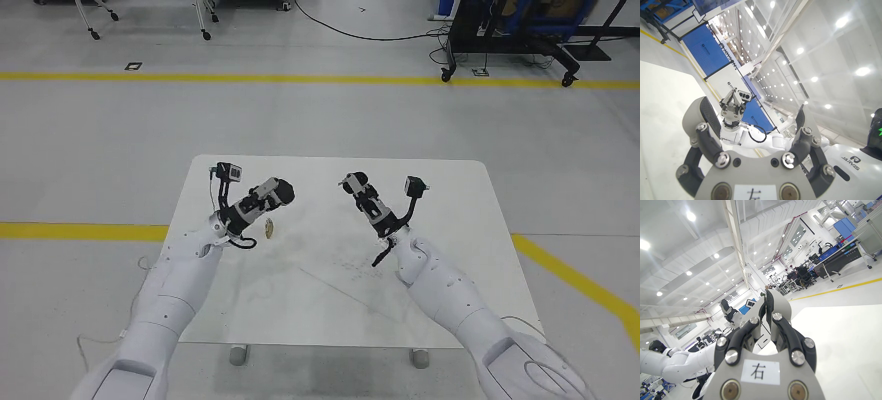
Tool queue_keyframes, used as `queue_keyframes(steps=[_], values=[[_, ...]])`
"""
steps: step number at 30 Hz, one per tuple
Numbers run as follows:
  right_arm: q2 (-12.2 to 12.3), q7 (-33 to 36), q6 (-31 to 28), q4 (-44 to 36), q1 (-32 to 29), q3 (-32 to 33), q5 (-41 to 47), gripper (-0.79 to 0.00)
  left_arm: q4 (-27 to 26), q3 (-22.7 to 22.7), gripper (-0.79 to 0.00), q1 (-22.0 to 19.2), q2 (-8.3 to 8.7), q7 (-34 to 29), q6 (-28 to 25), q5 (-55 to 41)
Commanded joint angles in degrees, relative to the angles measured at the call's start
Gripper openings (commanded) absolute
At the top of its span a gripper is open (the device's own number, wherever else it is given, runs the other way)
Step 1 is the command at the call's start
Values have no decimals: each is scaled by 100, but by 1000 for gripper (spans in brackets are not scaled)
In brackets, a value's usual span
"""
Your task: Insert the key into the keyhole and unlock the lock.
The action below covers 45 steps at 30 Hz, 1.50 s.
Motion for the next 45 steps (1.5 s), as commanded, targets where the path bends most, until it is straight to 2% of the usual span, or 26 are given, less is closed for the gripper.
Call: queue_keyframes(steps=[1,7,14,23,28,35,36,39,41,43,45], values=[[-22,252,24,-184,-99,-29,169,-785,-40,151,-209,-38,7,131,-126,377],[-109,1011,91,-373,-153,-82,776,-785,-98,516,-262,-103,60,350,-346,838],[-174,1678,217,-337,-114,-82,1090,-785,68,779,-277,-211,122,740,-735,1310],[-233,2277,265,-362,-120,-32,1353,-785,310,908,-400,-292,139,1018,-1005,1459],[-241,2543,240,-409,-147,36,1488,-785,385,962,-437,-330,115,1132,-1035,1547],[-255,2862,245,-505,-197,106,1620,-785,424,981,-449,-341,101,1308,-1052,1612],[-257,2894,253,-515,-201,118,1630,-785,424,988,-468,-344,99,1317,-1051,1621],[-260,2972,278,-533,-212,159,1636,-785,445,1002,-600,-370,99,1345,-1043,1709],[-263,2996,287,-546,-224,189,1626,-785,497,994,-650,-398,99,1465,-999,1849],[-266,3017,292,-569,-240,217,1619,-785,517,1003,-757,-424,94,1612,-968,2058],[-267,3035,308,-589,-252,246,1590,-785,512,1020,-785,-429,85,1781,-946,2277]])
